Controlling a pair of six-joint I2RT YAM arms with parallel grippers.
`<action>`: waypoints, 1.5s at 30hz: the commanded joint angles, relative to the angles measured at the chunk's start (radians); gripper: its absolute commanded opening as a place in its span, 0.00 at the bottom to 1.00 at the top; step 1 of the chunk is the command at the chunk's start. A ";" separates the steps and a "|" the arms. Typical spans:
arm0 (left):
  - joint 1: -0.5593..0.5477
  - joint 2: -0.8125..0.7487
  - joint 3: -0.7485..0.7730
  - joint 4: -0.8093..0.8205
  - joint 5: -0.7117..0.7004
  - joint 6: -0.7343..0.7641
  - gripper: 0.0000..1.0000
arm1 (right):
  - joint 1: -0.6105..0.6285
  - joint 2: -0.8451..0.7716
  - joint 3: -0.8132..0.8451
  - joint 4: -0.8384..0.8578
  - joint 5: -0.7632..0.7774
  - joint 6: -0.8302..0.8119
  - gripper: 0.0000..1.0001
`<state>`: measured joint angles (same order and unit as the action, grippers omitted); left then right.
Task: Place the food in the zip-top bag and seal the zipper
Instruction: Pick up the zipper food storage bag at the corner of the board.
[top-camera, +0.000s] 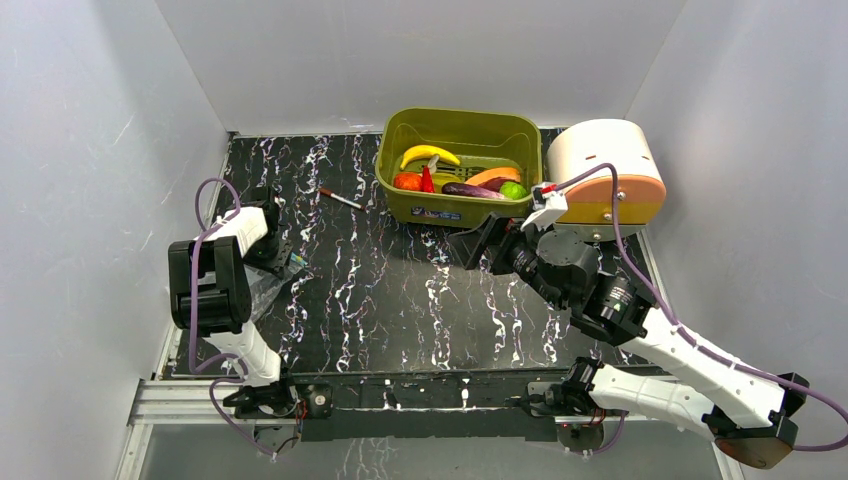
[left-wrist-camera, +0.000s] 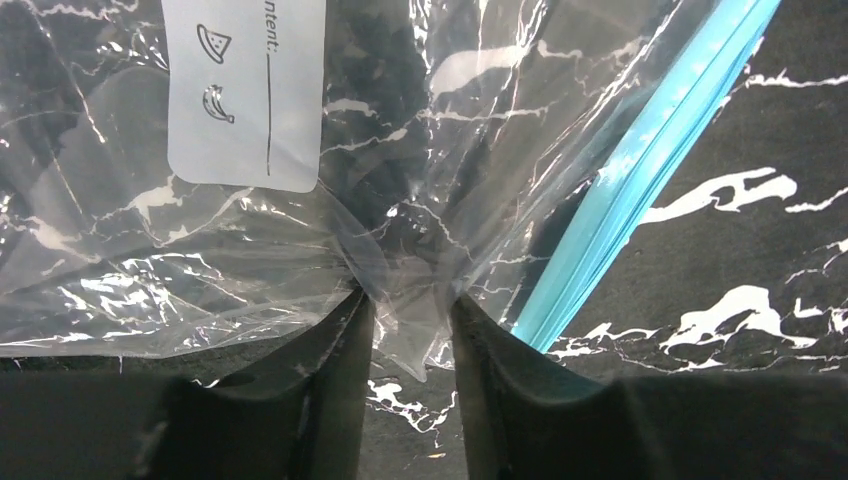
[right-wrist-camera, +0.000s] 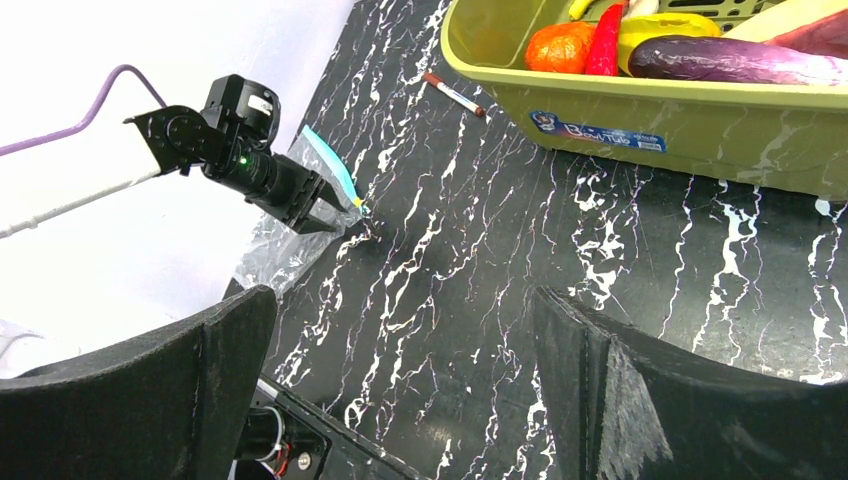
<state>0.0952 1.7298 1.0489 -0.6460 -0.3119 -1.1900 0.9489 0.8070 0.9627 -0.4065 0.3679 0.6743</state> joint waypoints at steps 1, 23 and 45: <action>0.003 0.049 -0.043 -0.042 0.030 -0.003 0.28 | 0.005 0.000 -0.003 0.068 0.008 -0.009 0.98; 0.001 -0.308 -0.152 0.046 0.249 0.214 0.00 | 0.005 0.024 -0.005 0.050 0.008 0.017 0.97; -0.023 -0.736 -0.273 0.190 1.033 0.559 0.00 | 0.004 0.217 0.039 0.188 -0.194 0.131 0.52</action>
<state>0.0849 1.0382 0.7815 -0.4622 0.5117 -0.7101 0.9489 0.9913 0.9516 -0.3489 0.2417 0.7677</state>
